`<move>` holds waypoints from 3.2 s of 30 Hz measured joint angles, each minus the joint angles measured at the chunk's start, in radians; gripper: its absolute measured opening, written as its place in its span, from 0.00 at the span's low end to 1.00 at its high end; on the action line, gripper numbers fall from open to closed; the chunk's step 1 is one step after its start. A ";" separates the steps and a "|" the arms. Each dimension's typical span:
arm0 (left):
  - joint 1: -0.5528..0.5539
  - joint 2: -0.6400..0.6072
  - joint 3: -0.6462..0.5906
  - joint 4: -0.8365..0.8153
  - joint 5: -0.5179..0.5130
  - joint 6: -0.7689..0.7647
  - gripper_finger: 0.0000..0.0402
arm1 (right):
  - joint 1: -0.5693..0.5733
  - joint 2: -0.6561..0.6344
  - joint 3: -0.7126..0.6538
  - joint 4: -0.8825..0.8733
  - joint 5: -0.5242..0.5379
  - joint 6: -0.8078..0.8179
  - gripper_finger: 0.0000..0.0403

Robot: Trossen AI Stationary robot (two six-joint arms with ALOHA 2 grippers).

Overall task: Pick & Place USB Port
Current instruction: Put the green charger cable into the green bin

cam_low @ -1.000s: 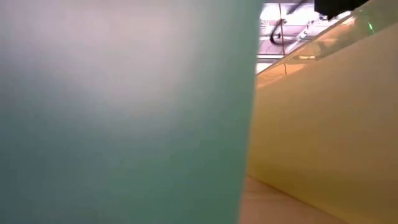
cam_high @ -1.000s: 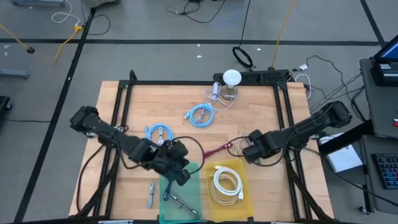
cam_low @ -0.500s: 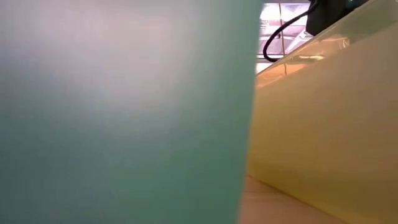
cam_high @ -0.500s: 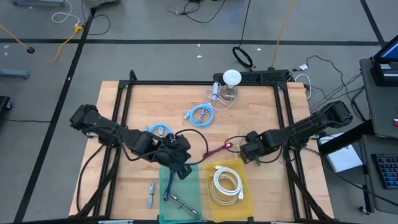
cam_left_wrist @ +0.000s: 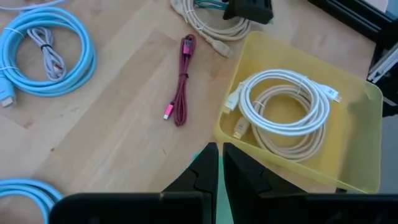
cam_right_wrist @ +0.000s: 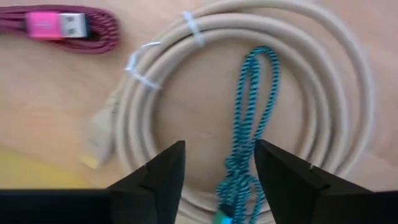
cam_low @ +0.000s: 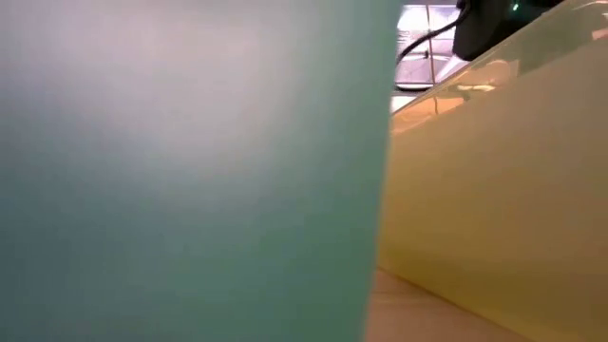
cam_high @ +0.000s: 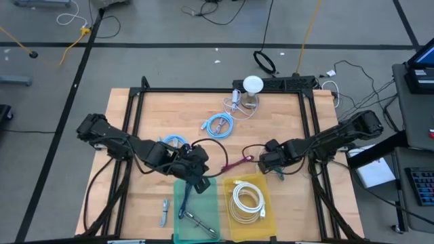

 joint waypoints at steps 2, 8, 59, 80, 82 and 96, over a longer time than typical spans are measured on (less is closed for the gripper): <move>-0.003 0.000 0.000 -0.001 0.000 -0.002 0.06 | -0.001 -0.001 0.000 -0.021 0.005 -0.002 0.41; -0.020 0.000 0.000 -0.001 0.000 -0.007 0.06 | -0.006 -0.002 -0.051 0.057 -0.026 -0.001 0.34; 0.373 -0.286 -0.658 1.543 0.576 -0.094 0.47 | 0.121 -0.162 0.398 0.765 0.500 -0.496 0.05; 0.359 -0.204 -0.568 1.477 0.583 -0.056 0.62 | 0.092 -0.037 0.398 1.089 0.419 -0.541 0.05; 0.357 -0.200 -0.569 1.483 0.583 -0.064 0.62 | 0.085 -0.027 0.398 1.093 0.417 -0.535 0.05; 0.304 -0.201 -0.569 1.494 0.565 -0.053 0.40 | 0.060 -0.013 0.398 1.130 0.405 -0.535 0.05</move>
